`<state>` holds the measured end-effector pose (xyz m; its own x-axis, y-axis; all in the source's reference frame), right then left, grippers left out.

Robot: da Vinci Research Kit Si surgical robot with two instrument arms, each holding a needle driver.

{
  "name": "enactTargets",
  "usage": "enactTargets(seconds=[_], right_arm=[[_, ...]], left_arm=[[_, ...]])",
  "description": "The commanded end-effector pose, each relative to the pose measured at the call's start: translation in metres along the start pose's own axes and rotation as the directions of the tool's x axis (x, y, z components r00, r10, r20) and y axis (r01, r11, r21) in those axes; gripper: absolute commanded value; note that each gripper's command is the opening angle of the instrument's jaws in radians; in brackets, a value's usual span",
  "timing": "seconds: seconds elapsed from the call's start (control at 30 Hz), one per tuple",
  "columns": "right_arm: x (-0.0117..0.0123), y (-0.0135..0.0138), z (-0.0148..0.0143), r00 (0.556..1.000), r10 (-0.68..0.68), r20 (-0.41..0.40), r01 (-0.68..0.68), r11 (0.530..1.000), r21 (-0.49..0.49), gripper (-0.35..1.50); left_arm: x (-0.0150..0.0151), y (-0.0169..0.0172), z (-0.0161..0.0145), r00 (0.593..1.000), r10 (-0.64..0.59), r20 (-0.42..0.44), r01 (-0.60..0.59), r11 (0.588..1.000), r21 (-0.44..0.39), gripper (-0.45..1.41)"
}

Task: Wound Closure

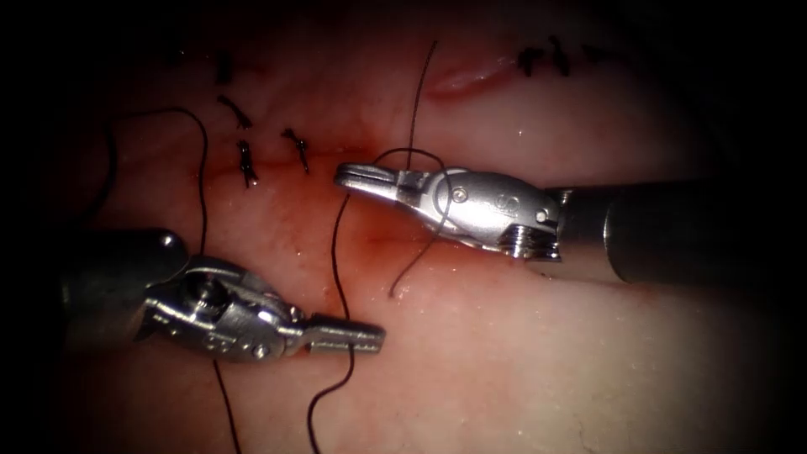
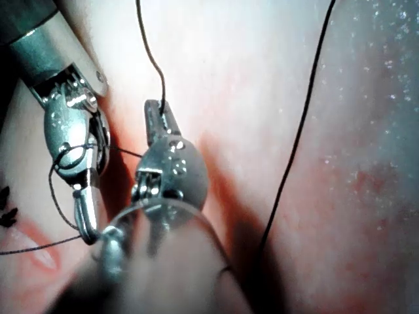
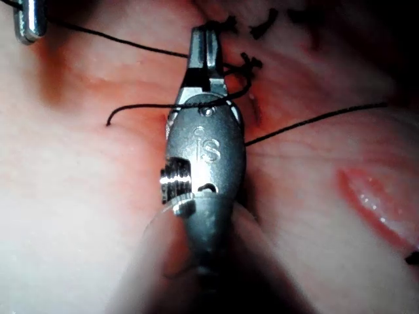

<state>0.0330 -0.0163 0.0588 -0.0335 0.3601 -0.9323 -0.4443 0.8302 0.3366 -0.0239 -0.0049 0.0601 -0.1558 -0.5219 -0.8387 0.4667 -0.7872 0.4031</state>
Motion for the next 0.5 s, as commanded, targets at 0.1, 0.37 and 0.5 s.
enactTargets(seconds=[0.1, 0.37, 0.5], right_arm=[[-0.0004, -0.0002, 0.0020, 0.999, -0.010, 0.047, 0.011, 1.000, -0.016, 1.00], [-0.0010, -0.0005, 0.0020, 0.990, -0.029, 0.138, 0.029, 1.000, 0.007, 1.06], [-0.0014, -0.0007, 0.0019, 0.983, -0.040, 0.182, 0.035, 0.999, 0.031, 1.06]], left_arm=[[0.0005, -0.0007, 0.0003, 0.999, 0.010, -0.034, -0.009, 1.000, 0.004, -0.45], [-0.0002, -0.0026, -0.0020, 0.981, 0.022, -0.192, -0.007, 0.997, 0.080, -0.45], [-0.0007, -0.0036, -0.0035, 0.972, 0.029, -0.233, -0.005, 0.995, 0.101, -0.45]])
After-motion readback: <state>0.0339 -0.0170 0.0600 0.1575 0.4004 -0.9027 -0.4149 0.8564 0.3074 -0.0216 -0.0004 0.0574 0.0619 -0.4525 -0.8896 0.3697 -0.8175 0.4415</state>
